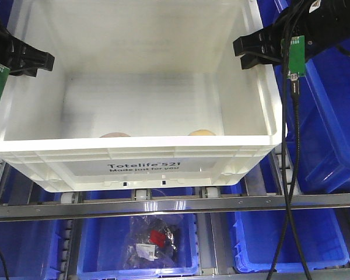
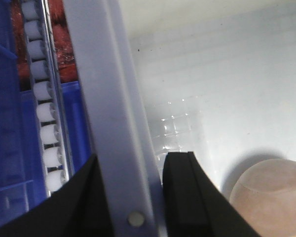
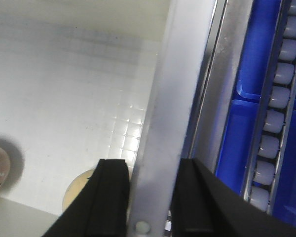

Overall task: Place moving items into box and shelve
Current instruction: 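Push the tote with both grippers farther along the roller lane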

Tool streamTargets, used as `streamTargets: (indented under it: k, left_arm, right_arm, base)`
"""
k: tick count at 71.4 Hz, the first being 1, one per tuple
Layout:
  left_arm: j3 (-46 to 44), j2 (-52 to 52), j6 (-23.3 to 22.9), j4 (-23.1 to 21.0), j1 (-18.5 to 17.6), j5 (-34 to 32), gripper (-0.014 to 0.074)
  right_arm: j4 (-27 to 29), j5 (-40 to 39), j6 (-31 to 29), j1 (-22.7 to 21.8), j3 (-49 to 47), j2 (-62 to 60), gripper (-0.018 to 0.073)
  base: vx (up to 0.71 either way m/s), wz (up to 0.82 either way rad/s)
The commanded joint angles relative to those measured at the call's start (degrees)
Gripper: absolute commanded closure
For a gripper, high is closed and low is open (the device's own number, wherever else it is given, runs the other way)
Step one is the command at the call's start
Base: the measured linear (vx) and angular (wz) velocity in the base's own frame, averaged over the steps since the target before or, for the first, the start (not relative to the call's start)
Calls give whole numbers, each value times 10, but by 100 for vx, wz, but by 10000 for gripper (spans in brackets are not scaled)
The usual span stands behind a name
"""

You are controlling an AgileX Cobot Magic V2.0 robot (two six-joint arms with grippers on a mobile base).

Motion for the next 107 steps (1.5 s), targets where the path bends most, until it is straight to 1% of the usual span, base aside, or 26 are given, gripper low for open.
streamTargets:
  k: [1,8,23,35,44,52,60,69,96,107]
  left_arm:
    - [-19,-22,9,28,-4,-72,613]
    - [-19,-22,8,31,-4,-72,613]
    - [-19,-9,-17,32,-4,-89,613]
    - [-19,14,-17,34,-4,-92,613]
    - [-19,30,-22,46,-4,-94,613]
    - [-19,36,-38,62,-3,-95,613]
    - [-19,39,-65,87,-3,-95,613]
    - [-19,39,-76,100,-3,-96,613]
    - [-19,68,-77,109,-3,-97,612]
    - [-19,71,-77,121,-3,-98,595]
  right_arm:
    - [49,-76,-17,3,-26,-27,571]
    - [58,-78,-21,3,-26,-23,571]
    - [60,-85,-26,3,-26,-19,571]
    - [59,-90,-26,3,-26,-19,571]
    - [59,-89,-26,3,-26,-15,571]
    - [61,-88,-26,3,-26,-8,571]
    - [61,-84,-26,3,-26,-2,571]
    - [61,-82,-26,4,-26,5,571]
    - [61,-85,-29,4,-26,25,568]
    - [63,-92,-30,4,-26,25,536]
  base:
    - [0,0]
    - [0,0]
    - [0,0]
    - [0,0]
    - [0,0]
    - [0,0]
    - [0,0]
    - [0,0]
    - [0,0]
    - [0,0]
